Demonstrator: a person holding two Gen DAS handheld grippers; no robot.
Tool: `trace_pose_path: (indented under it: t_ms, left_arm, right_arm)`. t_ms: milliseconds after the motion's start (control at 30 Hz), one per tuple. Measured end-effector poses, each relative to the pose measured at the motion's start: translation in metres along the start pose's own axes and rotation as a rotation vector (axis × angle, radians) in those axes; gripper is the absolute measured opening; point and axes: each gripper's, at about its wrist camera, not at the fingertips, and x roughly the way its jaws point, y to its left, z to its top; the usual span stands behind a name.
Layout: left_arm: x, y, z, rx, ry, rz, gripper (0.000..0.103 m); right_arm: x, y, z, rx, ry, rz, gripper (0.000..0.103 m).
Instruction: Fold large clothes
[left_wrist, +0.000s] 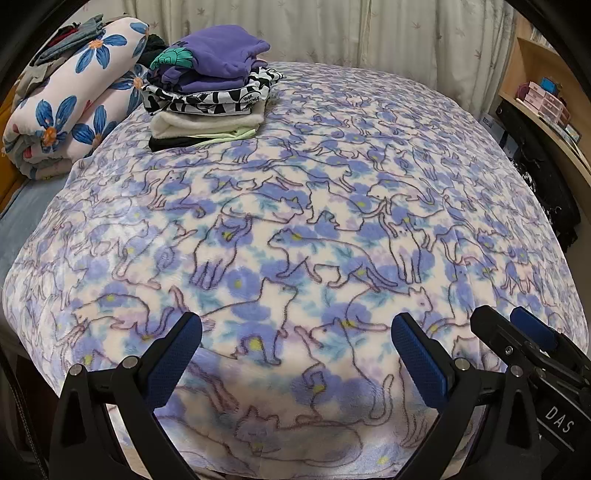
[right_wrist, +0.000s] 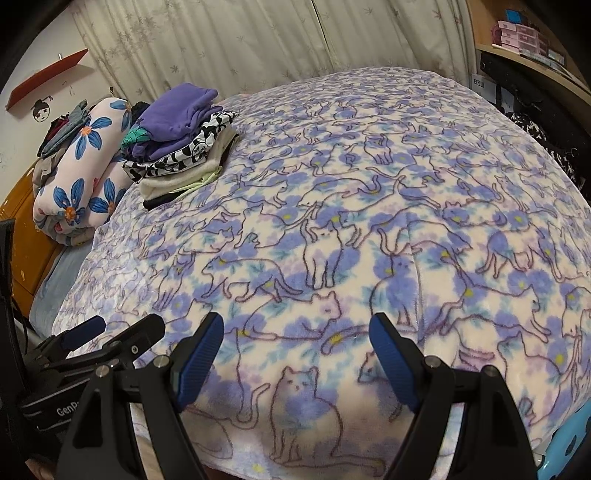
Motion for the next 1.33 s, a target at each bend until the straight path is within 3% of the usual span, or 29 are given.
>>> trace_pose_path:
  t_ms: [1333]
  left_arm:
    - [0.0064, 0.0039, -0.0055, 0.002, 0.016, -0.001, 0.101]
  right_arm:
    - [0.0029, 0.0011, -0.0059, 0.0, 0.006, -0.001, 0.081]
